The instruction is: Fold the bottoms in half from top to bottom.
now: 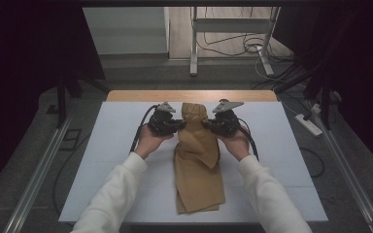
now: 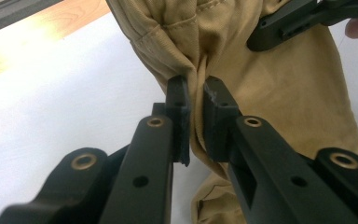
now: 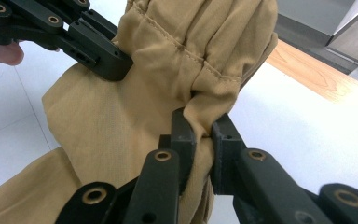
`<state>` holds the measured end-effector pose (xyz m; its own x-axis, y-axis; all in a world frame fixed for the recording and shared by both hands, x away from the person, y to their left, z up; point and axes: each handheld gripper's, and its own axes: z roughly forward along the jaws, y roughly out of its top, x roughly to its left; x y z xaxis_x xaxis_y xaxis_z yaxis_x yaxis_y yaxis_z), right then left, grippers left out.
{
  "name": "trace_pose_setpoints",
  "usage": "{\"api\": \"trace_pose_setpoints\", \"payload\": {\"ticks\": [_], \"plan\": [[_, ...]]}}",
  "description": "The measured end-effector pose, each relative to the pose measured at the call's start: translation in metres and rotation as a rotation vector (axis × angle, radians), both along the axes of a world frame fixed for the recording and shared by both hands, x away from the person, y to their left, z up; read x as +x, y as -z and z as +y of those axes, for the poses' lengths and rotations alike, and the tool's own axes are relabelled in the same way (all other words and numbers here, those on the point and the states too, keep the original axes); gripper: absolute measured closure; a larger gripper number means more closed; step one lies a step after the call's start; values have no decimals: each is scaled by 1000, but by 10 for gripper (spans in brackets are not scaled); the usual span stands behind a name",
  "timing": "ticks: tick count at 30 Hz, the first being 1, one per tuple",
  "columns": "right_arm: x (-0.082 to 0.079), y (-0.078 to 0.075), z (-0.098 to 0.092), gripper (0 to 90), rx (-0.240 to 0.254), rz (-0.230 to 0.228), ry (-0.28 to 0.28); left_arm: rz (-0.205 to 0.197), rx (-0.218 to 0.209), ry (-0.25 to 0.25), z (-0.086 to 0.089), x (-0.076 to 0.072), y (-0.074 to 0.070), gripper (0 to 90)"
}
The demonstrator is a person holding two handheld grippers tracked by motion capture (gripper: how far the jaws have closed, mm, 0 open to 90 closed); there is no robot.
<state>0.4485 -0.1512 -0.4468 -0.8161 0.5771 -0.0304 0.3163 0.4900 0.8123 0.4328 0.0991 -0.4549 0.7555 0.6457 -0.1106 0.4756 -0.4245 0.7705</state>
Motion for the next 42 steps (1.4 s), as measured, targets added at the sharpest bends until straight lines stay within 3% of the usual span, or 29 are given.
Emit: {"api": "trace_pose_setpoints", "payload": {"ticks": [42], "plan": [[-17, 8, -2, 819, 9, 15, -32, 15, -6, 27, 4, -16, 11, 810]]}}
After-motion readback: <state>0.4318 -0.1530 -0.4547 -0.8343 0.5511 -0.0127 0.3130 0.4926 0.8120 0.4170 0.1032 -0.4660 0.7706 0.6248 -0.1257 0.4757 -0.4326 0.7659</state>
